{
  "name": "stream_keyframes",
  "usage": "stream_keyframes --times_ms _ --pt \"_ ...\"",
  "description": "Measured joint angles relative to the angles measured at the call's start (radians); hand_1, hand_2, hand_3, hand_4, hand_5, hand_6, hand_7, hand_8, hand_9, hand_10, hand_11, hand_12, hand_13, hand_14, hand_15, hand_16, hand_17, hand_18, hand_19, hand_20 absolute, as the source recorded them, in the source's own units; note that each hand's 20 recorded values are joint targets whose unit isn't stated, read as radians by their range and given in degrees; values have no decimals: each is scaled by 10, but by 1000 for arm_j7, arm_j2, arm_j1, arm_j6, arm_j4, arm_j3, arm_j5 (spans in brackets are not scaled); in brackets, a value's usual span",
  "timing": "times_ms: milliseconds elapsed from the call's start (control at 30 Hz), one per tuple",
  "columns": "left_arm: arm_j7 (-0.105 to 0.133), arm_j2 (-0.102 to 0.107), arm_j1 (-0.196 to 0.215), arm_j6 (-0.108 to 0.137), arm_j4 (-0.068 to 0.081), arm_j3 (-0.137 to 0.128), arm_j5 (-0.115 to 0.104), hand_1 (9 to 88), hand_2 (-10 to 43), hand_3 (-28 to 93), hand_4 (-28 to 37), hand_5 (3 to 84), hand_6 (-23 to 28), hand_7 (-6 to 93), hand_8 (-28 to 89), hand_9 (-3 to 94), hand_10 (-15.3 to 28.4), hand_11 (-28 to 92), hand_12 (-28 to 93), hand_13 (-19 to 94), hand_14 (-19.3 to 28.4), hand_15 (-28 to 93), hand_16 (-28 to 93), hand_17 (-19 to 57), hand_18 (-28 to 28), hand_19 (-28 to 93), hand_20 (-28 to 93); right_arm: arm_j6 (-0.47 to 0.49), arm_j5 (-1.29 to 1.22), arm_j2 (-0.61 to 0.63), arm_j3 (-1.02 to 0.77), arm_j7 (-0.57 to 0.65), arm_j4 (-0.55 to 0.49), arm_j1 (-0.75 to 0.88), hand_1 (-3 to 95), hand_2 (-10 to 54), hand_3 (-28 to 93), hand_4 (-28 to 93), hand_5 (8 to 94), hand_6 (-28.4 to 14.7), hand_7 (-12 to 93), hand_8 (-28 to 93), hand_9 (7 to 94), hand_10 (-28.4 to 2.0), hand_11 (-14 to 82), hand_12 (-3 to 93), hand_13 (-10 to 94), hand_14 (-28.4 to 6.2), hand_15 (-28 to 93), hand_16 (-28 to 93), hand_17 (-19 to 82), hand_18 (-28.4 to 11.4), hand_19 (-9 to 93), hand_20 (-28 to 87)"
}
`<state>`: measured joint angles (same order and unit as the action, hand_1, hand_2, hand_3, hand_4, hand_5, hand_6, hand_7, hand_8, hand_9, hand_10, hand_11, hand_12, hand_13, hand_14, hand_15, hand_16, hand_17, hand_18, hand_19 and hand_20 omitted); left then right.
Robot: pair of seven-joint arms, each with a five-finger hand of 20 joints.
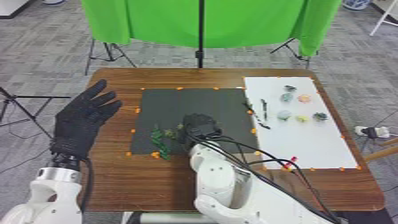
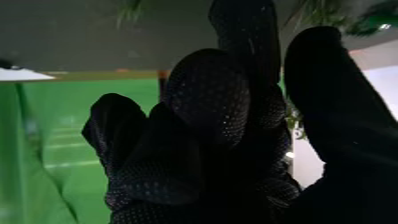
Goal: Arrange flowers
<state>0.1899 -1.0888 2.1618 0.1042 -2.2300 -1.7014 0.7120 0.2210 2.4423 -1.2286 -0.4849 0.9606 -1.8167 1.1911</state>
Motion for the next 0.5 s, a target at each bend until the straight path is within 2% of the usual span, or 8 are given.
stream_keyframes --times_ms 133,267,333,433,500 --pt "4 -6 15 1 -1 -12 -1 250 57 788 -222 399 91 122 -86 369 202 228 135 269 280 516 -54 -80 284 529 146 -58 2 22 -23 -1 -26 0 358 -64 717 -232 926 -5 198 -118 896 -143 479 221 815 -114 825 185 446 -280 932 610" --pt "20 -16 43 6 -3 -29 -5 243 57 785 -230 400 90 125 -88 369 202 233 132 270 281 524 -60 -80 284 530 146 -176 -9 69 -70 2 -78 2 353 -65 726 -234 812 -31 146 -110 843 -154 472 215 782 -113 832 187 431 -282 932 592" --pt "29 -19 57 9 -3 -36 -6 241 58 785 -232 400 90 127 -89 370 202 236 131 270 281 526 -62 -80 284 531 147 -220 -23 102 -101 9 -110 3 350 -66 728 -235 761 -42 137 -110 805 -166 450 197 753 -121 820 174 406 -282 932 534" --pt "38 -22 72 12 -3 -39 -8 241 58 786 -234 401 90 129 -90 369 203 240 129 270 281 528 -66 -79 284 532 147 -235 -62 160 -158 28 -143 2 343 -73 744 -236 663 -59 121 -109 743 -188 402 173 693 -145 777 133 337 -284 924 349" --pt "41 -23 78 13 -3 -39 -8 241 57 788 -234 401 89 131 -91 369 203 241 128 270 281 532 -67 -79 284 532 147 -243 -112 200 -200 51 -147 2 342 -78 751 -236 629 -67 115 -111 722 -197 397 170 676 -154 773 128 319 -284 913 322"
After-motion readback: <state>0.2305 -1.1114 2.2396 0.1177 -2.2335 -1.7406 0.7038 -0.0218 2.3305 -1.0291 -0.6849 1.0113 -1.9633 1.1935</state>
